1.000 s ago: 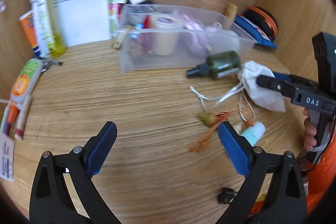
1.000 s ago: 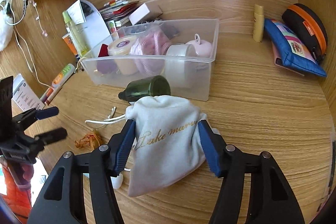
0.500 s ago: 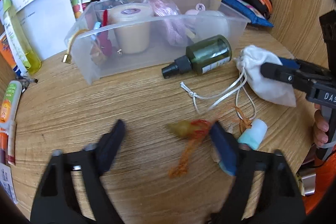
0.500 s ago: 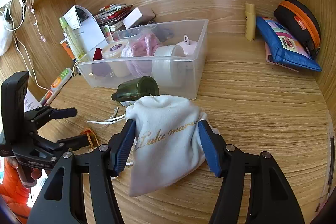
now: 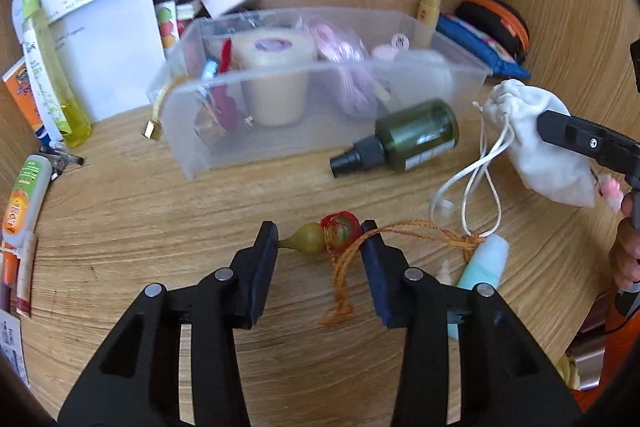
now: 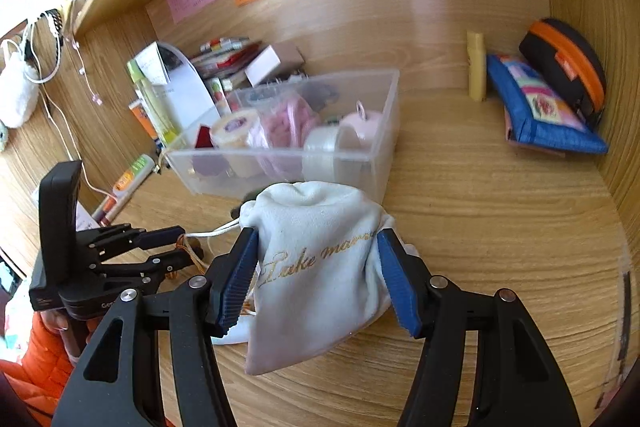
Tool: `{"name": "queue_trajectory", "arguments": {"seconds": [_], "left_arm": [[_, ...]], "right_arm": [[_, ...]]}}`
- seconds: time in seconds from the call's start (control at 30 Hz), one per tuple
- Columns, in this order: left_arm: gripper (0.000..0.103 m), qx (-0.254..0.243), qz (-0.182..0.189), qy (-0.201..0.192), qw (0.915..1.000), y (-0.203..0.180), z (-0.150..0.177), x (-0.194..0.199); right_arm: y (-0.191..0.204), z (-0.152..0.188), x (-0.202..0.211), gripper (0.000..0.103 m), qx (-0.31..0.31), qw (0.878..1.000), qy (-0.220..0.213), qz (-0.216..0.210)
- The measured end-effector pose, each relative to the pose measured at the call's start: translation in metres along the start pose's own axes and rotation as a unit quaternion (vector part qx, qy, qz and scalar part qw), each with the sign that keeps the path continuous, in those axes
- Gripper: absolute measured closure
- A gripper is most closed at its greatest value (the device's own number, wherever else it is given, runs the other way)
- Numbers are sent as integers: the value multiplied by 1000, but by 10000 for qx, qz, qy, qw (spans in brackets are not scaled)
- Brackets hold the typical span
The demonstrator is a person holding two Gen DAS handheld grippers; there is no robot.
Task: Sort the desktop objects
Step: 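Grasp the white drawstring pouch with the right tool while the left tool grasps the gourd ornament, then carry the white pouch and gourd ornament over the plastic box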
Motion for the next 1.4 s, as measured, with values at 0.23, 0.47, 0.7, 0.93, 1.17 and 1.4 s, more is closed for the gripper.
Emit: {"name": "queue_trajectory", "arguments": {"seconds": [0.23, 0.47, 0.7, 0.93, 1.17, 1.4], "left_arm": [[61, 203, 60, -474, 9987, 11, -16, 27], [61, 359, 99, -952, 9948, 22, -30, 54], [61, 419, 81, -1323, 9903, 32, -44, 76], [61, 473, 14, -1529, 9871, 43, -56, 85], [61, 545, 12, -1636, 9850, 56, -74, 84], [61, 493, -87, -1659, 9849, 69, -98, 76]], "right_arm": [[5, -23, 20, 46, 25, 9994, -346, 1], [15, -41, 33, 46, 69, 9982, -601, -44], [25, -58, 39, 46, 182, 9967, -785, -73], [34, -78, 42, 46, 246, 9950, -965, -104], [44, -98, 36, 46, 326, 9935, -1082, -155], [42, -114, 16, 46, 387, 9942, -1005, -36]]}}
Point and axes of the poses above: each gripper's, at about its wrist camera, not at the fingertips, and x roughly against the way its jaws point, y to its left, z to its underside, the point moved 5 cm from there along -x, roughly the way its jaws point, and after that the axes turned 7 degrees about z, right-handed, at the moved point
